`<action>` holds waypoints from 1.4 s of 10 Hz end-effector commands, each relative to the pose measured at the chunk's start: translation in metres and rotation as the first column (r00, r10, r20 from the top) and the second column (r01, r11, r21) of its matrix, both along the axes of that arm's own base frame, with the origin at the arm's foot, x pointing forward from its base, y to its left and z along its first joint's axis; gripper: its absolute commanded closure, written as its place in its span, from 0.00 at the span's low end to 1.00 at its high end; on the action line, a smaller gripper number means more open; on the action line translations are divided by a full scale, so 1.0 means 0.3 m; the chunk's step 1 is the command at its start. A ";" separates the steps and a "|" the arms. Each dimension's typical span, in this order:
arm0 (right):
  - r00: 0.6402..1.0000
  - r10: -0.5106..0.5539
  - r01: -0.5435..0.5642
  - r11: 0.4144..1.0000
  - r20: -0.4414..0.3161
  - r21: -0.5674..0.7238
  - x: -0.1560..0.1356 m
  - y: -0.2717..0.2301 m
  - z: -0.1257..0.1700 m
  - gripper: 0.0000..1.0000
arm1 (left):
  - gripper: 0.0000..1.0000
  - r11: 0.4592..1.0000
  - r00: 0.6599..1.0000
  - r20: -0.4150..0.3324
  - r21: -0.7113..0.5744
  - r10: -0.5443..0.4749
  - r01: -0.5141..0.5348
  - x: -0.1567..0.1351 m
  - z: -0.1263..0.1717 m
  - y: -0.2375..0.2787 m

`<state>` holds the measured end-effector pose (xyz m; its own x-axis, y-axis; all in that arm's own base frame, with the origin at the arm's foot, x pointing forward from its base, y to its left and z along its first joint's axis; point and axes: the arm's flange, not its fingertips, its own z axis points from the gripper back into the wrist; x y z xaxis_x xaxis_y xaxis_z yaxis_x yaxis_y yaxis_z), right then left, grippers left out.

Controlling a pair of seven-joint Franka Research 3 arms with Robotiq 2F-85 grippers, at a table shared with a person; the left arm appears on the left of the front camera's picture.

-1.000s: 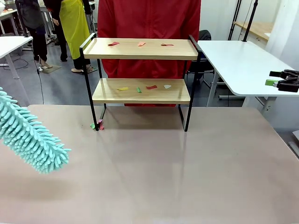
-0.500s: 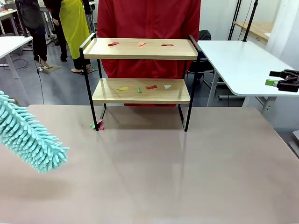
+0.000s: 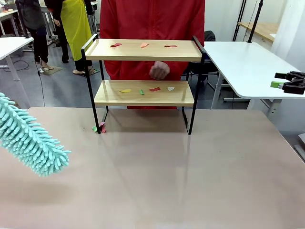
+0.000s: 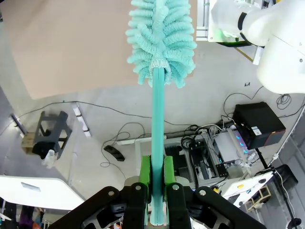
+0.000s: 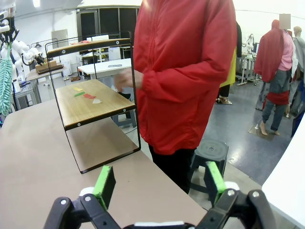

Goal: Clean the shelf.
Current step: Clean the specific section of the Shelf indicated by the human with the Duster.

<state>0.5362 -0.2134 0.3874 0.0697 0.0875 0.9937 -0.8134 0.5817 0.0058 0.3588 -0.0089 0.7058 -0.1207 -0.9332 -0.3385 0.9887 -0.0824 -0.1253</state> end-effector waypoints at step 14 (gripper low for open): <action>1.000 -0.016 0.016 1.000 -0.015 -0.002 0.004 0.011 0.026 0.00 | 0.87 1.000 1.000 0.012 -0.013 0.006 -0.006 -0.009 0.007 -0.001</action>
